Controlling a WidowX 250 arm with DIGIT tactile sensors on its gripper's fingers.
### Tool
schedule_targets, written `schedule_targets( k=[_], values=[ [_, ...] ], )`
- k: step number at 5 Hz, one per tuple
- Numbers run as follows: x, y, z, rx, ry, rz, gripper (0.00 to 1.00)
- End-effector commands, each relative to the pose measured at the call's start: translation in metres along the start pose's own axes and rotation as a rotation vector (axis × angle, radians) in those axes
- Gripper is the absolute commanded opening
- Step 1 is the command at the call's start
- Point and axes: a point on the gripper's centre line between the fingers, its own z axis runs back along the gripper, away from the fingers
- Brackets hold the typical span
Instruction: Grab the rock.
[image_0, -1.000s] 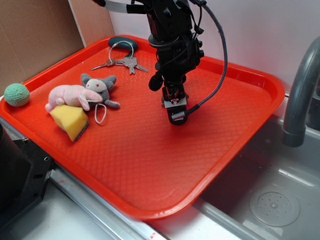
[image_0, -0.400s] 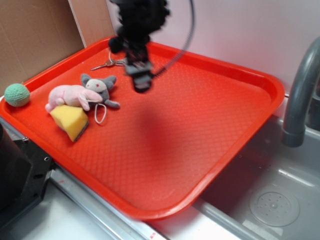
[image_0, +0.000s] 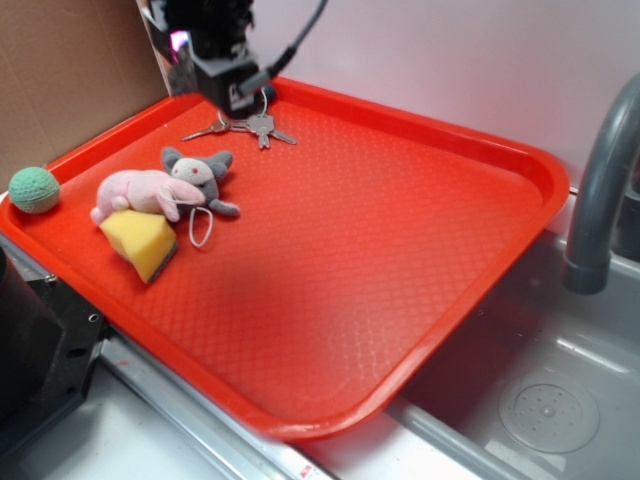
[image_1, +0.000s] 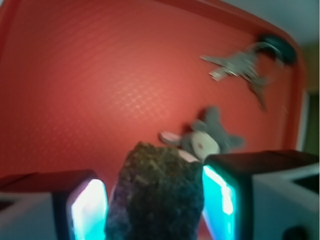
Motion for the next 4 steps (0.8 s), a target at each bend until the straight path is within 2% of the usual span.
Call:
schedule_targets(
  k=[1, 2, 3, 4],
  values=[
    [0.015, -0.013, 0.04, 0.021, -0.078, 0.332, 0.0],
    [0.007, -0.012, 0.051, -0.036, -0.157, 0.328, 0.0],
    [0.0, -0.011, 0.058, -0.132, -0.282, 0.297, 0.0],
    [0.003, -0.012, 0.05, -0.102, -0.231, 0.294, 0.0]
  ],
)
